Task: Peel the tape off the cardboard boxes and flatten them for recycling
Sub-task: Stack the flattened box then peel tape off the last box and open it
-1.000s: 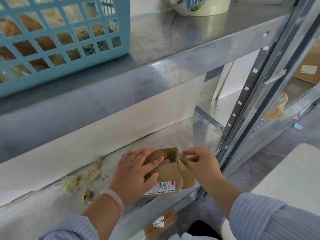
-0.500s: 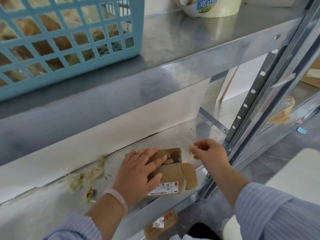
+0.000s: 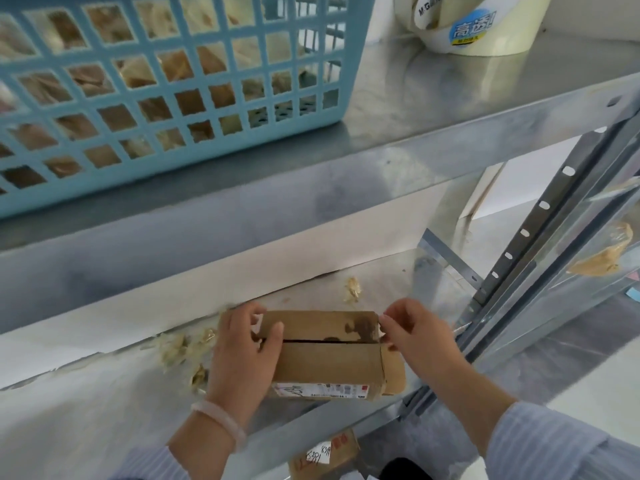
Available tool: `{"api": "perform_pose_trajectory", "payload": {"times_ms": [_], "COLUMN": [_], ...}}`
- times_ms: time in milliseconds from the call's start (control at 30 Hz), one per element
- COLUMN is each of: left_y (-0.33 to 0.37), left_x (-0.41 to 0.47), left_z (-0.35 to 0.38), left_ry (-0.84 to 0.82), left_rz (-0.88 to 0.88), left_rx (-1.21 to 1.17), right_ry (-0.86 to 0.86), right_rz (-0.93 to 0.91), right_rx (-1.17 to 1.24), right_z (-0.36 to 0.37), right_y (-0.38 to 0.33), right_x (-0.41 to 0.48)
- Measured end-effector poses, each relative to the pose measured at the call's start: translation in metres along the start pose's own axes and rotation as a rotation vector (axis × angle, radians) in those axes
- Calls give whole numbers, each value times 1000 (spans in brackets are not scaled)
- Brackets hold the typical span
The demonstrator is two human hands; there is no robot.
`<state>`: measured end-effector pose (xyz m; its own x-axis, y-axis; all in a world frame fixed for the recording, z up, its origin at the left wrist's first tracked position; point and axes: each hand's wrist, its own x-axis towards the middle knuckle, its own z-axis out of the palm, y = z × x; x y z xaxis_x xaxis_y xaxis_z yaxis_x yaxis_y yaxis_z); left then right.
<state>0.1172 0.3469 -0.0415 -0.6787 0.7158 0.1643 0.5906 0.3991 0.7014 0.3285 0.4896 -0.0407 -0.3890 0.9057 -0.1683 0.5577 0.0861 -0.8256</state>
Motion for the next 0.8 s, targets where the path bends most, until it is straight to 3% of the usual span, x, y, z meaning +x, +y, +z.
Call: {"api": "perform_pose_trajectory", "payload": {"times_ms": [100, 233, 533, 633, 700, 800], "left_y": [-11, -16, -5, -6, -6, -2], "left_x": [2, 2, 1, 6, 9, 10], "left_z": [-4, -11, -27, -32, -34, -25], "left_ry": [-81, -146, -293, -408, -509, -539], "left_rz": [-262, -427, -384, -331, -250, -245], "left_rx": [-223, -386, -629, -472, -276, -127], "right_ry": [-28, -76, -204, -387, -492, -505], "right_rz": [4, -25, -60, -79, -102, -76], "right_rx": [-40, -92, 11, 80, -35, -172], "right_z": [6, 3, -6, -12, -13, -7], "right_y": [3, 1, -12, -18, -22, -30], "right_x": [-11, -9, 0, 1, 3, 6]}}
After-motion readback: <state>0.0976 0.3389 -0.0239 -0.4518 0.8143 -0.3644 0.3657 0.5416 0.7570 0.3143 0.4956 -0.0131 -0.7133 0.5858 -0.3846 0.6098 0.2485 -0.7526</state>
